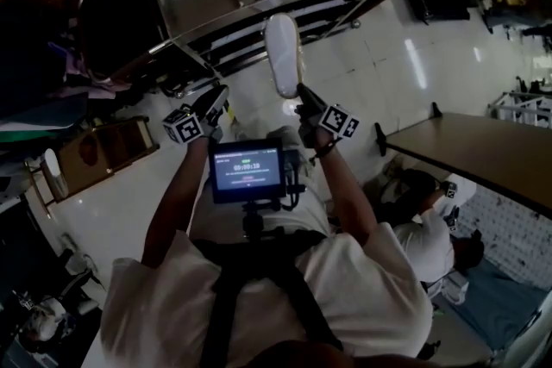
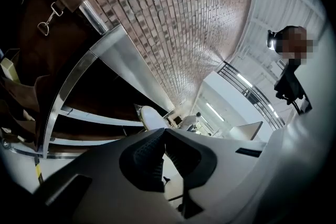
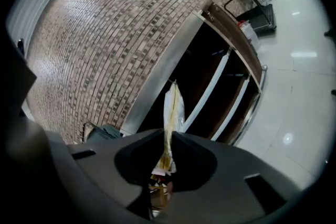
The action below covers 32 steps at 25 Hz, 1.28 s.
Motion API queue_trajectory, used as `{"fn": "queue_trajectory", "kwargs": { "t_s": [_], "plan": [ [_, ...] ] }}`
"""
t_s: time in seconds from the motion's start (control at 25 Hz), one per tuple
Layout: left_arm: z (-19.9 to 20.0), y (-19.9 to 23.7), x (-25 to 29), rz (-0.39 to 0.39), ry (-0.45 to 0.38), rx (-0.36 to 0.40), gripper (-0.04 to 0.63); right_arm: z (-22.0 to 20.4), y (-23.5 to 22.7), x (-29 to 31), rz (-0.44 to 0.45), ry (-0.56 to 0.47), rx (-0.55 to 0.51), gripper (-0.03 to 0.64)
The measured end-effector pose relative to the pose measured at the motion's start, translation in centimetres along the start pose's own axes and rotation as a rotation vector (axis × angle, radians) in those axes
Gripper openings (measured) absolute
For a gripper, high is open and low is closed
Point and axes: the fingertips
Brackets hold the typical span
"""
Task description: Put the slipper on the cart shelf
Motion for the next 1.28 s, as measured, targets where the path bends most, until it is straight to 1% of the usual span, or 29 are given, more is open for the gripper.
{"fn": "queue_trajectory", "kwargs": {
  "t_s": [0.08, 0.16, 0.28, 0.48, 0.6, 0.8, 1.0, 1.12, 1.28],
  "plan": [
    [0.6, 0.9, 0.3, 0.006, -0.002, 0.007, 0.002, 0.0, -0.7, 1.4, -0.003, 0.017, 0.005, 0.051],
    [1.1, 1.6, 0.1, 0.027, -0.007, 0.002, 0.002, -0.3, -1.4, 2.6, -0.009, 0.030, 0.036, 0.052],
    [1.1, 1.8, -1.1, 0.070, -0.035, -0.017, 0.002, -0.5, -2.1, 3.8, -0.005, 0.072, 0.047, 0.052],
    [1.6, 4.1, -0.9, 0.154, -0.085, -0.048, 0.002, 0.7, -2.7, 7.4, 0.026, 0.147, 0.049, 0.052],
    [1.1, 3.0, 0.1, 0.175, -0.111, -0.066, 0.002, 1.6, -3.0, 7.7, 0.038, 0.194, 0.029, 0.052],
    [1.3, 1.5, 2.8, 0.191, -0.119, -0.062, 0.002, 3.7, -3.6, 8.6, 0.060, 0.235, 0.034, 0.052],
    [1.3, 0.2, 6.0, 0.197, -0.101, -0.041, 0.002, 6.1, -5.0, 9.5, 0.061, 0.259, 0.045, 0.052],
    [1.5, 0.2, 7.1, 0.213, -0.089, -0.020, 0.002, 6.9, -5.7, 10.7, 0.072, 0.267, 0.048, 0.052],
    [1.8, 0.5, 8.4, 0.234, -0.091, -0.017, 0.002, 7.9, -6.3, 12.1, 0.085, 0.284, 0.042, 0.052]
  ]
}}
Point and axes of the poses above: the fingertips, and each gripper's own axes: x forward along the fingers, y to its left, z out of its top, and after that the axes turned 3 degrees about -y, right-handed
